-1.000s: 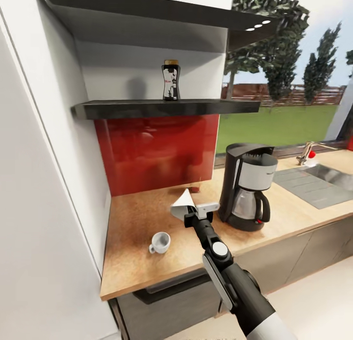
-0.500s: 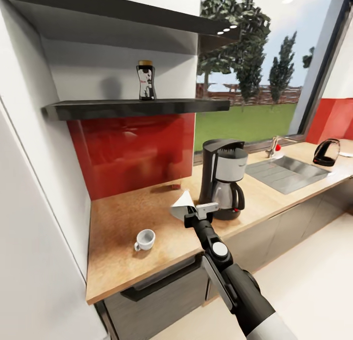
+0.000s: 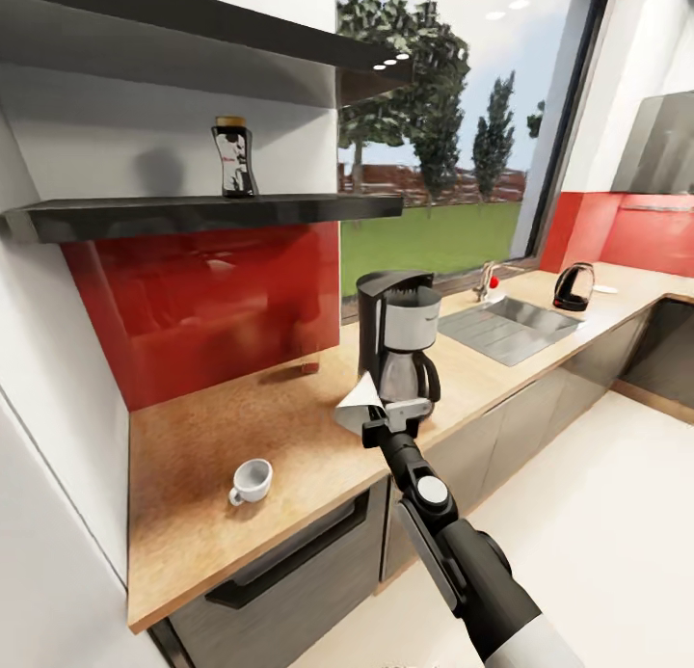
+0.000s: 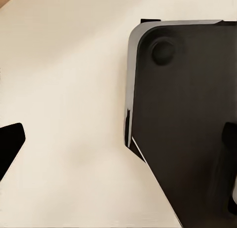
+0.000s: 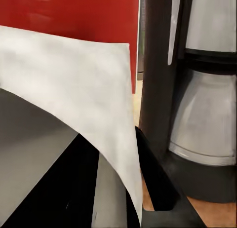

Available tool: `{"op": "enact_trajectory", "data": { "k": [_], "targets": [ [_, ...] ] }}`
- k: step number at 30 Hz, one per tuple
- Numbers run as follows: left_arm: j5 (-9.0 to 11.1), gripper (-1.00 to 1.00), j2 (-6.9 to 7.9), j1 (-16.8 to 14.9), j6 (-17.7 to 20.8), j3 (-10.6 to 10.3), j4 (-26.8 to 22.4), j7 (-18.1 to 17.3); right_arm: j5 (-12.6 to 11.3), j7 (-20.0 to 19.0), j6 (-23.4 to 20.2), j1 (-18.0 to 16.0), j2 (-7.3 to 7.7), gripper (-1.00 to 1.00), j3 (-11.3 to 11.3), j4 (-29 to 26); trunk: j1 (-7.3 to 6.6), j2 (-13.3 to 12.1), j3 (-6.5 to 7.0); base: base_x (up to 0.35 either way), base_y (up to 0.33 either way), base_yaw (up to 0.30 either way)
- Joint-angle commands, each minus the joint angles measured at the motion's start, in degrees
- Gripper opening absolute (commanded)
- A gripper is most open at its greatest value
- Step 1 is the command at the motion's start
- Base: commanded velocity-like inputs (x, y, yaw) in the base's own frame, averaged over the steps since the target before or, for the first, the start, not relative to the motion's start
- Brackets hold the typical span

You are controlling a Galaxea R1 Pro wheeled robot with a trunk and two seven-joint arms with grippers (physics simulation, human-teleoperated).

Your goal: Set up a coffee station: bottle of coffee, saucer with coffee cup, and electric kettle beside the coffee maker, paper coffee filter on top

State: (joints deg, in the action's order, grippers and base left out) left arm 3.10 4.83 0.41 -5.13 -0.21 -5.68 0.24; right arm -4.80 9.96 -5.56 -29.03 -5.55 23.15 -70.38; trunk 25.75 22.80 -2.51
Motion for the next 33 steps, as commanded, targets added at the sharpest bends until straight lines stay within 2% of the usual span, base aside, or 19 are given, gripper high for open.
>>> {"op": "enact_trajectory", "data": {
  "k": [1, 5, 23, 33],
  "targets": [
    [0.3, 1.0, 0.0, 0.0, -0.1, -0.1, -0.1, 0.0, -0.7, 0.2, -0.2, -0.1, 0.02, -1.0, 0.1, -0.1, 0.04, 0.1, -0.12, 0.0, 0.013, -0.298],
    [0.3, 1.0, -0.02, 0.0, -0.1, -0.1, -0.1, 0.0, -0.7, 0.2, -0.2, 0.4, 0.02, -1.0, 0.1, 0.0, 0.04, 0.1, -0.12, 0.0, 0.003, -0.134],
    [0.3, 1.0, -0.03, 0.0, -0.1, -0.1, -0.1, 0.0, -0.7, 0.2, -0.2, 0.6, 0.02, -1.0, 0.2, 0.0, 0.04, 0.1, -0.12, -0.001, 0.0, -0.003],
    [0.3, 1.0, 0.0, 0.0, -0.1, -0.1, -0.1, 0.0, -0.7, 0.2, -0.2, 0.6, 0.02, -1.0, 0.1, -0.1, 0.04, 0.1, -0.12, -0.156, 0.0, -0.105]
  ]
}}
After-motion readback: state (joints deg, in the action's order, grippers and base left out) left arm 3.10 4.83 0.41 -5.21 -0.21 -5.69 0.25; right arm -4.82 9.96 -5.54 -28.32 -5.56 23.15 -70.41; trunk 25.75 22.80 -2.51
